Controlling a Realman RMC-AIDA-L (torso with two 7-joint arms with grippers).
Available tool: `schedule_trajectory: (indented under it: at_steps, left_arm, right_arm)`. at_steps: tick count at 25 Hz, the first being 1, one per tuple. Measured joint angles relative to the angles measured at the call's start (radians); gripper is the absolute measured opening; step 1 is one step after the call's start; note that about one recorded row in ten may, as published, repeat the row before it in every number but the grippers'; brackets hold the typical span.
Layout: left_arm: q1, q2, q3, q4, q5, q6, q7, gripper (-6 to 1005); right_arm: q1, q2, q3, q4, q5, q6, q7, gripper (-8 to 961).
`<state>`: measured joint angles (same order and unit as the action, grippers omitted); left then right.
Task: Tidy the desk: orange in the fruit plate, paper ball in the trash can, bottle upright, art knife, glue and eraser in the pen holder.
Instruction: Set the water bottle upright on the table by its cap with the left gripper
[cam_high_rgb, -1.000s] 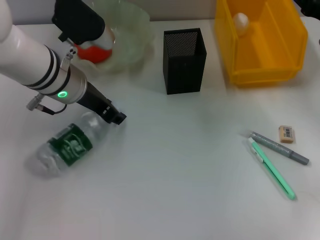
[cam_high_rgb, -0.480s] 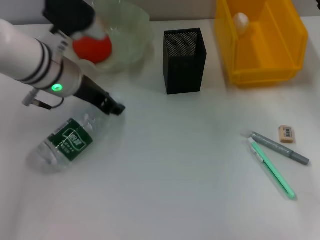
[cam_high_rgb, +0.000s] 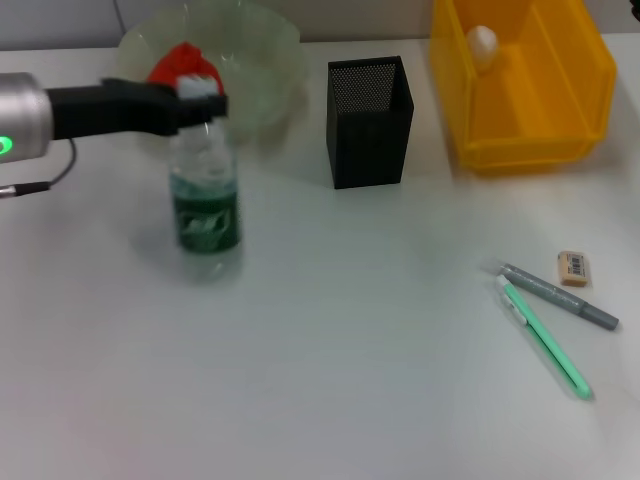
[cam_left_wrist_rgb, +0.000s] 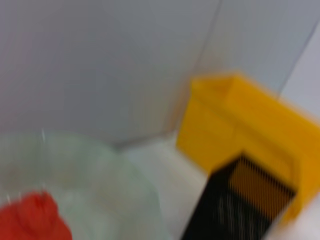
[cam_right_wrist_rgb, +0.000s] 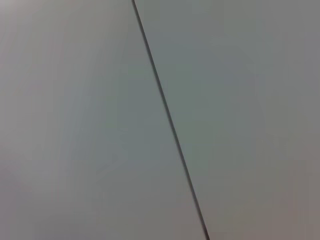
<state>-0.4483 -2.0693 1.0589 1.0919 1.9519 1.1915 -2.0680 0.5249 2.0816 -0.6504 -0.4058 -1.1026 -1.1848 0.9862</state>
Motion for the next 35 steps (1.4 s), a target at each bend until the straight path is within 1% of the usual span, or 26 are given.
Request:
schedule_trajectory:
  at_steps: [1, 2, 4, 8, 16, 24, 28, 29, 32, 34, 35]
  left_arm:
    - [0.041, 0.000, -0.009, 0.003, -0.097, -0.005, 0.074, 448]
    - [0.041, 0.000, -0.009, 0.003, -0.097, -0.005, 0.074, 448]
    - [0.073, 0.000, -0.009, 0.004, -0.183, -0.008, 0.145, 449]
    - [0.099, -0.001, -0.014, -0.017, -0.255, -0.015, 0.231, 449]
    - [0.089, -0.003, -0.007, -0.076, -0.299, -0.030, 0.325, 449]
    - [0.088, -0.004, -0.006, -0.078, -0.300, -0.036, 0.356, 448]
    - [0.086, -0.005, 0.011, -0.078, -0.300, -0.038, 0.399, 448]
    - [0.085, -0.006, 0.018, -0.078, -0.300, -0.040, 0.411, 448]
    - [0.085, -0.008, 0.085, -0.076, -0.302, -0.083, 0.469, 448]
    - [0.085, -0.008, 0.085, -0.076, -0.302, -0.083, 0.469, 448]
    - [0.089, -0.008, 0.121, -0.068, -0.305, -0.107, 0.492, 449]
  right_arm:
    - [0.004, 0.000, 0.000, 0.004, 0.000, 0.004, -0.008, 617]
    - [0.004, 0.000, 0.000, 0.004, 0.000, 0.004, -0.008, 617]
    - [0.008, 0.000, 0.000, 0.005, 0.000, 0.011, -0.009, 617]
    - [0.014, -0.001, 0.000, 0.006, 0.000, 0.014, -0.009, 616]
    - [0.016, -0.002, 0.000, 0.010, 0.000, 0.014, -0.009, 615]
    - [0.014, -0.001, 0.000, 0.017, 0.000, 0.015, -0.009, 615]
    - [0.014, -0.001, 0.000, 0.018, 0.000, 0.018, -0.009, 614]
    - [0.014, -0.001, 0.000, 0.019, 0.000, 0.018, -0.009, 614]
    - [0.015, 0.000, 0.000, 0.022, 0.000, 0.022, -0.009, 614]
    - [0.015, 0.000, 0.000, 0.028, 0.000, 0.023, -0.009, 614]
    - [0.015, 0.000, 0.000, 0.031, 0.000, 0.023, -0.009, 613]
